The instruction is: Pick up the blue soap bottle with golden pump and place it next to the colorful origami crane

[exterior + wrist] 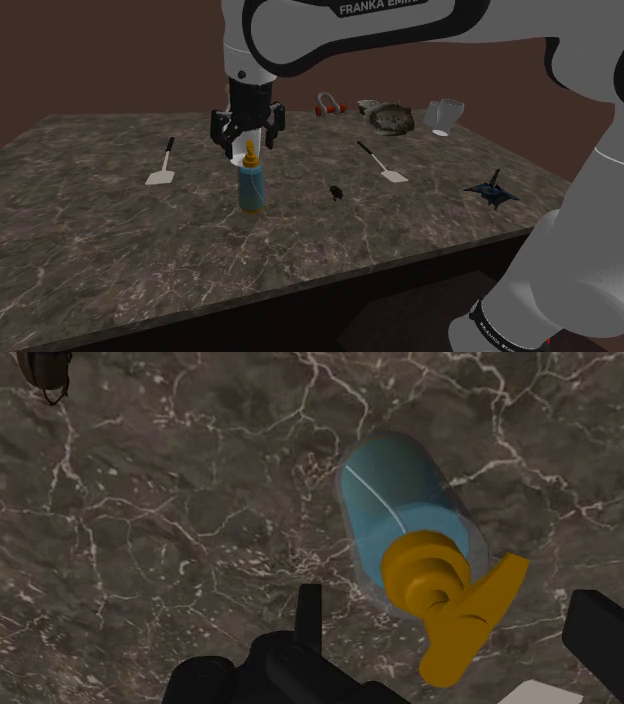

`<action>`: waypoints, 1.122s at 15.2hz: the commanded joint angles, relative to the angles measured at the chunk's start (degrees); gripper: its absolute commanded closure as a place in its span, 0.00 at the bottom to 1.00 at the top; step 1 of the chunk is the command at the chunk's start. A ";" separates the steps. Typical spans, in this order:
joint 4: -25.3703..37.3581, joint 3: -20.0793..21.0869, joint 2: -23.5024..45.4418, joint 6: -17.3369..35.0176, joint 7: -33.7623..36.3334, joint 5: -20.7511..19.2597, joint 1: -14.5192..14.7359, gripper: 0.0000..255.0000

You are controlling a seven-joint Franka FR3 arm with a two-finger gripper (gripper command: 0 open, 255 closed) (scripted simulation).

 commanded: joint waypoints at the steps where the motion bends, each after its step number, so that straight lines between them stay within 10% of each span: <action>1: -0.03 -0.01 0.01 0.05 -0.01 -0.01 -0.01 0.00; 4: -0.02 0.00 0.01 0.04 0.00 -0.01 0.00 0.00; 5: -0.02 0.00 0.01 0.04 0.00 -0.01 0.00 1.00; 17: 2.24 0.04 -0.03 -2.24 -0.20 0.09 0.05 1.00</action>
